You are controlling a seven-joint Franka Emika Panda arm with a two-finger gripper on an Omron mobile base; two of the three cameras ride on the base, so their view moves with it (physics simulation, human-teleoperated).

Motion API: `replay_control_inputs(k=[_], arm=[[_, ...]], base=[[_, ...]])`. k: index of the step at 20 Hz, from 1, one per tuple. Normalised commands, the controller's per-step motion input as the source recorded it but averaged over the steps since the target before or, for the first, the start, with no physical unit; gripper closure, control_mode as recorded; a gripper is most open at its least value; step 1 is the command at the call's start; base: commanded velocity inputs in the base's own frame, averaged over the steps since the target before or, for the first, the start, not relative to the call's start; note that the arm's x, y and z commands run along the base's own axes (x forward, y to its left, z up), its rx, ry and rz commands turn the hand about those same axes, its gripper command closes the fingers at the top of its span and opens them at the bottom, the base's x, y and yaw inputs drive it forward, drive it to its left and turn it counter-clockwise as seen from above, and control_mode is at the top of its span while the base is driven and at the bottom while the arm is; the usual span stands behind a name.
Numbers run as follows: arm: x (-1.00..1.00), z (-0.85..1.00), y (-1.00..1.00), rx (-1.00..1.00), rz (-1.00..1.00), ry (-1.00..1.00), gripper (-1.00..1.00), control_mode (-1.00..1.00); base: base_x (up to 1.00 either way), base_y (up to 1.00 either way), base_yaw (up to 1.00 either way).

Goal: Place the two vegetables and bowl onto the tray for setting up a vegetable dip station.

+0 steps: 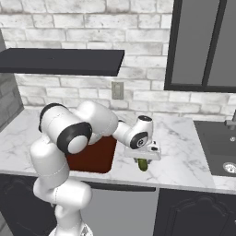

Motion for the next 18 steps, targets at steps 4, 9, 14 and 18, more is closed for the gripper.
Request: replay_control_inputs(k=[4, 9, 14, 18], arm=[[0.01, 0.07, 0.00, 0.00, 0.01, 0.00, 1.00, -1.00], [-0.07, 0.31, 0.13, 0.00, 0.16, -0.02, 1.00, -1.00], [-0.17, 0.28, 0.24, -0.03, 0.39, 0.00, 1.00, -1.00], [-0.20, 0.22, 0.29, -0.05, 0.50, 0.00, 1.00, -1.00]], base=[[0.00, 0.00, 0.00], [0.00, 0.00, 0.00], [0.00, 0.00, 0.00], [0.00, 0.00, 0.00]])
